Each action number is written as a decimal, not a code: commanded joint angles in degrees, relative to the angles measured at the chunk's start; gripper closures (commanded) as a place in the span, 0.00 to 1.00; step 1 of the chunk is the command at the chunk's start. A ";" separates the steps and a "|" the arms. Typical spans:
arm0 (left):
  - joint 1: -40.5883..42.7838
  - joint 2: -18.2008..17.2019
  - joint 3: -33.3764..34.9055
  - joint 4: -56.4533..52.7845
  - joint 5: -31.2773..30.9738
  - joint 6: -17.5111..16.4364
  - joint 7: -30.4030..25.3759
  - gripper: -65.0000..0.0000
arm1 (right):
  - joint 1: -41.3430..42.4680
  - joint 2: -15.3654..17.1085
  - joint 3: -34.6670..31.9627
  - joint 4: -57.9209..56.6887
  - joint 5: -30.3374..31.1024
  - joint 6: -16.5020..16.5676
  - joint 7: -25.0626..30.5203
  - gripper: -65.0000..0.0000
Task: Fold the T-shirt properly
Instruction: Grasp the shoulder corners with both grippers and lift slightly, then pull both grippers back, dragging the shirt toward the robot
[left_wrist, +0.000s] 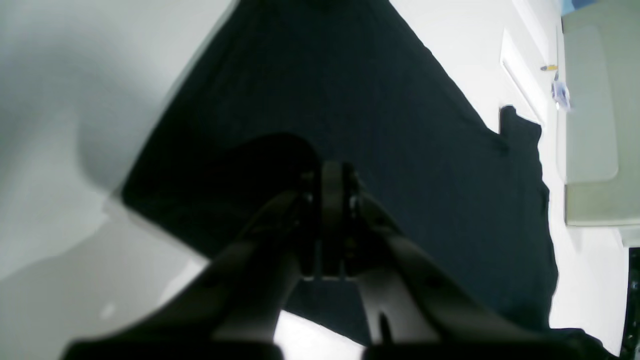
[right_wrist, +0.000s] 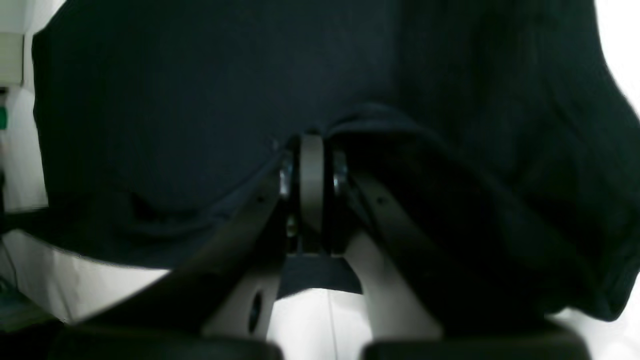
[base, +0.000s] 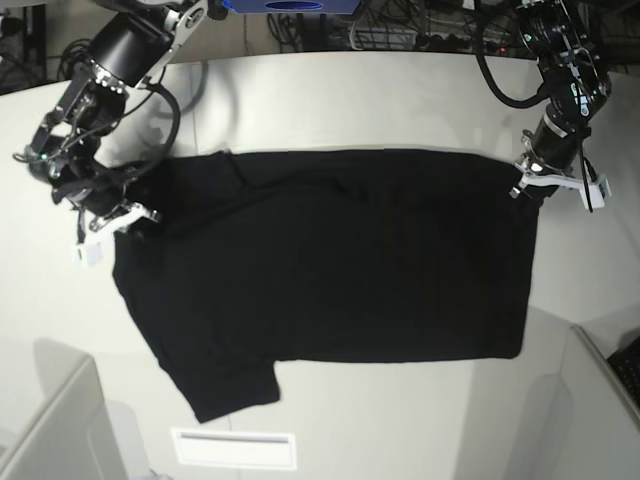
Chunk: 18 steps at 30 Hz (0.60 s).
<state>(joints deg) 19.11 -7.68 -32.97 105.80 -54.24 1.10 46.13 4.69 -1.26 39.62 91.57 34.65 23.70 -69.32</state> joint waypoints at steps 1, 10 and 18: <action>-0.34 -0.54 -0.39 0.09 -0.66 -0.36 -0.72 1.00 | 2.04 0.69 -0.10 0.69 -0.32 -0.36 1.06 1.00; -3.25 -0.98 -0.39 -4.39 -0.66 3.16 -0.90 1.00 | 8.19 0.69 -0.19 -6.25 -3.40 -0.54 3.52 1.00; -7.03 -1.06 -0.30 -4.83 -0.66 4.39 -0.63 1.00 | 8.72 0.86 -4.23 -9.42 -3.40 -0.63 8.62 1.00</action>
<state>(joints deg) 12.21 -7.97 -33.01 99.96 -54.33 6.00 46.11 11.99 -0.95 35.38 81.25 29.95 22.94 -61.80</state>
